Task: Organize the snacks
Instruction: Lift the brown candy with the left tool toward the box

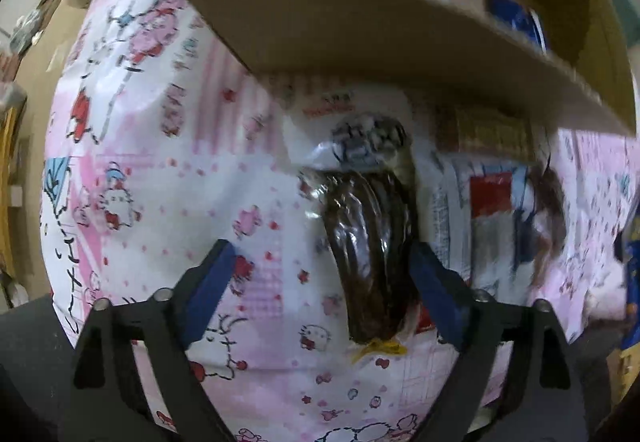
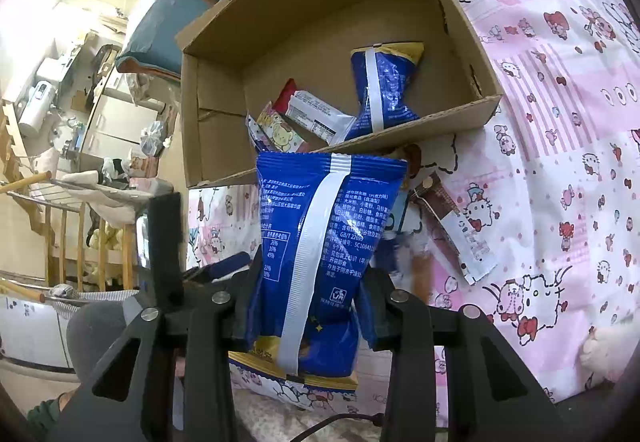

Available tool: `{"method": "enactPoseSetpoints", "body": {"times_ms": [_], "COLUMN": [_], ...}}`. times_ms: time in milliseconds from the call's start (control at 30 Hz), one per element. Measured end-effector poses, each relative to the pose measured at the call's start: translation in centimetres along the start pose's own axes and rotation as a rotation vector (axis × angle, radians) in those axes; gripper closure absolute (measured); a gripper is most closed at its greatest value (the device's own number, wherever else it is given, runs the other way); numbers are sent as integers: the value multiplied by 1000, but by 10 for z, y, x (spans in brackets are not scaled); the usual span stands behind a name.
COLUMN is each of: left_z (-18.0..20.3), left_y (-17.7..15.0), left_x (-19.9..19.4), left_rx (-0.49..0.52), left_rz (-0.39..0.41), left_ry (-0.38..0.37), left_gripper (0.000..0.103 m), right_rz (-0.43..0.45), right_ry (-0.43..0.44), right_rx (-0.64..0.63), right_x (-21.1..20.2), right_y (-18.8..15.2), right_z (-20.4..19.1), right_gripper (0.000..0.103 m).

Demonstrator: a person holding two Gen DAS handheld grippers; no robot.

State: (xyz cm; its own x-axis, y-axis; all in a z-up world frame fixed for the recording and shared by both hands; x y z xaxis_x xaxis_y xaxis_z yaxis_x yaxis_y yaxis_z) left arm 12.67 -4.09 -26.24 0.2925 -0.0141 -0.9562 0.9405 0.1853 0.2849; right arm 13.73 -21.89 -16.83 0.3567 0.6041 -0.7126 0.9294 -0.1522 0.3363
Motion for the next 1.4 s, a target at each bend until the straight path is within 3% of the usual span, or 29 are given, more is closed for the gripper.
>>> {"method": "enactPoseSetpoints", "body": {"times_ms": [167, 333, 433, 467, 500, 633, 733, 933, 1167, 1400], "left_z": [18, 36, 43, 43, 44, 40, 38, 34, 8, -7], "left_y": [1, -3, -1, -1, 2, 2, -2, -19, -15, -42], "left_x": [0, 17, 18, 17, 16, 8, 0, -15, -49, -95], "left_rx": [37, 174, 172, 165, 160, 103, 18, 4, -34, -59], "left_rz": [24, 33, 40, 42, 46, 37, 15, 22, 78, 149], "left_ry": [-16, 84, 59, 52, 47, -23, -109, -147, -135, -161], "left_gripper": [14, 8, 13, 23, 43, 68, 92, 94, 94, 94], "right_rz": [-4, -4, -4, -3, -1, 5, 7, 18, 22, 27], "right_ry": [0, -18, -34, -35, -37, -38, -42, -33, -28, -15], "right_rx": [-11, -19, -23, -24, -26, -28, -31, -29, -34, -43], "right_x": [2, 5, 6, 5, 5, 5, 5, 1, -6, -9], "right_y": [-1, -1, -1, -1, -1, 2, 2, 3, -1, 0], "right_z": [-4, -2, 1, 1, 1, 1, 1, 0, 0, -5], "right_gripper": [63, 63, 63, 63, 63, 63, 63, 63, 63, 63]}}
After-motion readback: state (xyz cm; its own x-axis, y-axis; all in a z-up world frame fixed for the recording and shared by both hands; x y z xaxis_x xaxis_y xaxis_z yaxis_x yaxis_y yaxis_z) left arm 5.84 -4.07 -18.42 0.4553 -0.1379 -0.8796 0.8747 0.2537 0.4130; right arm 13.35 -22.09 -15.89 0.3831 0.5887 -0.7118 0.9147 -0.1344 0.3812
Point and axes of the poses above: each gripper's, at about its wrist camera, not at the fingertips, and x roughly the way its jaws point, z to its right, y to its top, the point moved 10 cm from there along x, roughly the way its jaws point, and after that the axes turned 13 degrees about z, right-handed, at the moved point
